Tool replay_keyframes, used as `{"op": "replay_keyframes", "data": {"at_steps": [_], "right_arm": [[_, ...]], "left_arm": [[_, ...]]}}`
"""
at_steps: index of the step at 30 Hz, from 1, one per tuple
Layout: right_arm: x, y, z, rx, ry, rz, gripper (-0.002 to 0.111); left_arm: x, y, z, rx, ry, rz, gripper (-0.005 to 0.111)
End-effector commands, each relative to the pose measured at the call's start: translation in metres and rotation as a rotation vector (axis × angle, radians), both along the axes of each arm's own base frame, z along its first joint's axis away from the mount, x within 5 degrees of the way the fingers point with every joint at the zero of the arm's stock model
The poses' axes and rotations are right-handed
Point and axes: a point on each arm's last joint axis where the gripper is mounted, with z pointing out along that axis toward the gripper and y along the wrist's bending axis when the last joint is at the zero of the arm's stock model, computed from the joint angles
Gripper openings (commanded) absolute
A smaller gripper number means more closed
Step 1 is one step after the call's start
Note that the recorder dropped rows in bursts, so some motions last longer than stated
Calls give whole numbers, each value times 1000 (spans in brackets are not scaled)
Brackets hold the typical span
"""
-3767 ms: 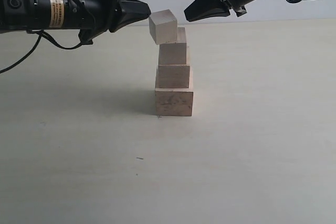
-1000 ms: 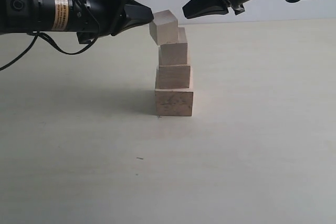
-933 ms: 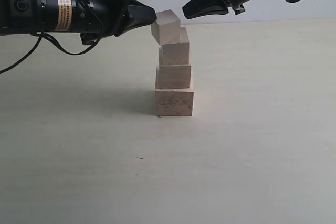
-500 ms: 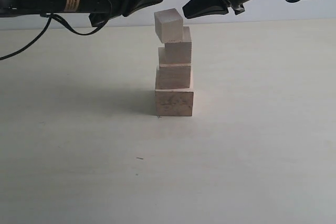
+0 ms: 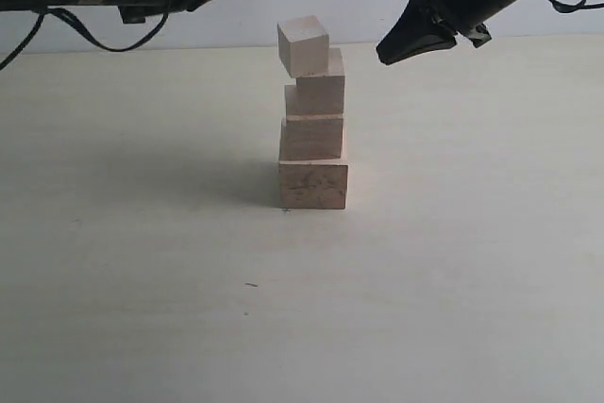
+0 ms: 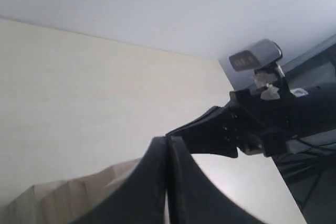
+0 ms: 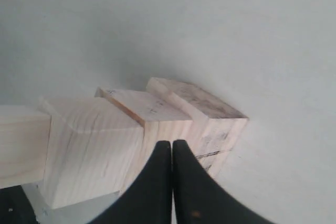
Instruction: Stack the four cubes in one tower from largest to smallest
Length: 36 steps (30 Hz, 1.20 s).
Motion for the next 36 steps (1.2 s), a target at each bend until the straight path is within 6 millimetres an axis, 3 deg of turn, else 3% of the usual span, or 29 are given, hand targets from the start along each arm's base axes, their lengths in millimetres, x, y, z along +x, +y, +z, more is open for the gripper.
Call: {"op": "replay_keyframes", "data": {"at_steps": [1,5,11,23,27,36], "right_arm": [[-9,14,-2,6,-1,54,0],[-7,26,5,109,-30,53,0],[-10,41,4,92,-28,95,0],[-13,34,-3,-22,36,79,0],[-13,36,-1,11,35,69,0],[-16,45,-3,2,43,94,0]], "left_arm": [[-7,5,-17,27,51,9,0],[-5,5,-21,35,58,16,0],[-2,-1,-36,12,117,-5,0],[-4,-4,-34,-19,128,-37,0],[0,0,-36,8,121,15,0],[6,-3,-56,36,170,21,0]]}}
